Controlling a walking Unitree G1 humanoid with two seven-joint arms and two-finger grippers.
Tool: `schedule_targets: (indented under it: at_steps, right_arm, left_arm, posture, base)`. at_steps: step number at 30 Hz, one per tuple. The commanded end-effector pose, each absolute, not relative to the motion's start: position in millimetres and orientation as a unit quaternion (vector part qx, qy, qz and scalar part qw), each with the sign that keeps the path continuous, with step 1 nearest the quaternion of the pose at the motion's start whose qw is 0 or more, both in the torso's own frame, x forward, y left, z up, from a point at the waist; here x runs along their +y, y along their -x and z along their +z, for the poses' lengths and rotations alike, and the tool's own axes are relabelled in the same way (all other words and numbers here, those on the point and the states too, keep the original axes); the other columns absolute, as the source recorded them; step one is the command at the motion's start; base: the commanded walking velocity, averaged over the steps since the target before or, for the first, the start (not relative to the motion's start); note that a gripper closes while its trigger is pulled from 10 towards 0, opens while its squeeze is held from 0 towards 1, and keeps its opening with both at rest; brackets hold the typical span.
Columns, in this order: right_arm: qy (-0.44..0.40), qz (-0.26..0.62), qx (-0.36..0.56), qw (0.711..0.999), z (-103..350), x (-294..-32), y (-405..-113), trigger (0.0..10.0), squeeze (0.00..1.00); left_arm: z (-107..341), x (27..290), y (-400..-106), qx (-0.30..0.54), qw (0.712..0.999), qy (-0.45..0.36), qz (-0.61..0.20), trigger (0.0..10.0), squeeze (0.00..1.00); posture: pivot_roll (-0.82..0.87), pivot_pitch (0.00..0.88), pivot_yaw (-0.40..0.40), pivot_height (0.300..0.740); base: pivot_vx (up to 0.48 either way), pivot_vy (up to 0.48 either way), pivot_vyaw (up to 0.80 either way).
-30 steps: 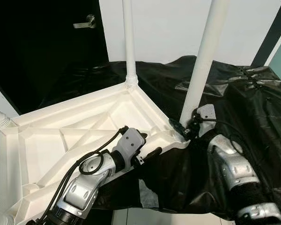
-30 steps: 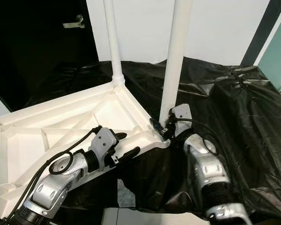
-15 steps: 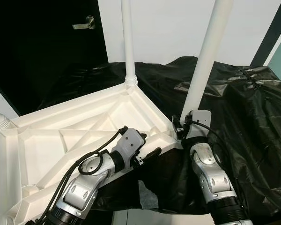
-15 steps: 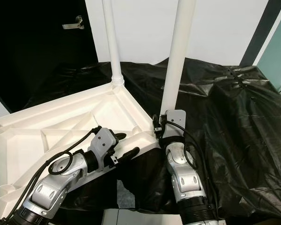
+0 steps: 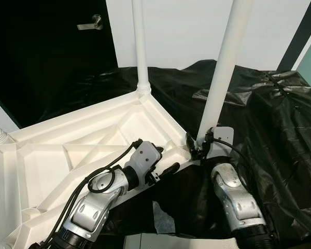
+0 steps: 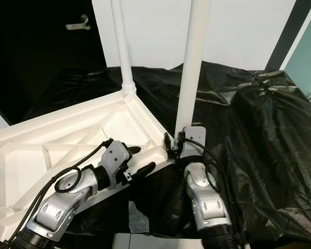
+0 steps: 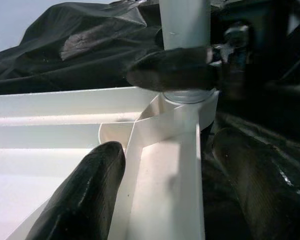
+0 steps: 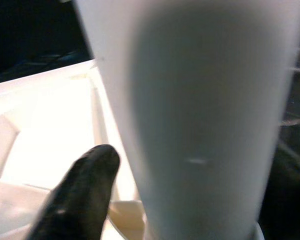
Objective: Building children table
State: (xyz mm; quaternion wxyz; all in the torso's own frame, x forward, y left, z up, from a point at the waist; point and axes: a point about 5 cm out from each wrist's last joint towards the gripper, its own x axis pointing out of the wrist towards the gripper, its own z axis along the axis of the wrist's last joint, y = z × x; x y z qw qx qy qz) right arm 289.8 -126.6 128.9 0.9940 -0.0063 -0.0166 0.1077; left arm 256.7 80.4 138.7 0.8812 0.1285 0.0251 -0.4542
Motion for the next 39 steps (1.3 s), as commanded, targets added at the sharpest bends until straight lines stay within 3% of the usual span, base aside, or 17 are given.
schedule_targets:
  at_steps: [1, 7, 8, 16, 25, 26, 39]
  right_arm:
    - [0.002, 0.137, -0.025, 0.99, 129.7, -132.0, -285.5, 10.0, 1.0]
    - [0.023, 0.21, -0.022, 0.977, 128.1, -154.0, -281.6, 10.0, 1.0]
    - [0.042, 0.248, -0.022, 0.968, 130.8, -158.2, -284.8, 10.0, 0.0]
    - [0.081, 0.316, -0.019, 0.945, 137.1, -162.7, -298.3, 10.0, 0.0]
    - [0.118, 0.406, -0.006, 0.906, 138.8, -141.6, -317.1, 10.0, 0.0]
    - [0.115, 0.417, -0.002, 0.902, 136.8, -139.5, -317.1, 0.0, 0.0]
    - [0.104, 0.423, 0.011, 0.9, 125.3, -145.2, -314.4, 0.0, 0.0]
  left_arm:
    - [136.6, 79.3, -254.9, 0.033, 0.87, -0.127, -0.475, 10.0, 0.0]
    - [137.3, 80.5, -256.2, 0.033, 0.872, -0.127, -0.473, 10.0, 0.0]
    - [137.5, 80.6, -256.9, 0.032, 0.871, -0.129, -0.473, 10.0, 0.0]
    - [139.8, 82.1, -258.9, 0.029, 0.871, -0.132, -0.472, 10.0, 0.0]
    - [140.9, 81.9, -259.5, 0.027, 0.871, -0.135, -0.472, 10.0, 0.0]
    - [141.7, 82.1, -259.6, 0.026, 0.871, -0.136, -0.471, 10.0, 0.0]
    - [141.6, 82.1, -258.1, 0.025, 0.873, -0.134, -0.469, 10.0, 0.0]
  posture:
    - [-0.01, 0.0, -0.007, 0.74]
    - [-0.01, 0.0, -0.007, 0.74]
    - [-0.01, 0.0, -0.002, 0.74]
    - [0.0, 0.0, 0.001, 0.74]
    - [0.01, 0.0, -0.005, 0.74]
    - [0.02, 0.0, -0.008, 0.74]
    - [0.01, 0.0, -0.012, 0.74]
  base:
    - [0.0, 0.0, 0.0]
    - [0.0, 0.0, 0.0]
    - [0.0, 0.0, 0.0]
    - [0.0, 0.0, 0.0]
    - [0.0, 0.0, 0.0]
    - [0.0, 0.0, 0.0]
    - [0.0, 0.0, 0.0]
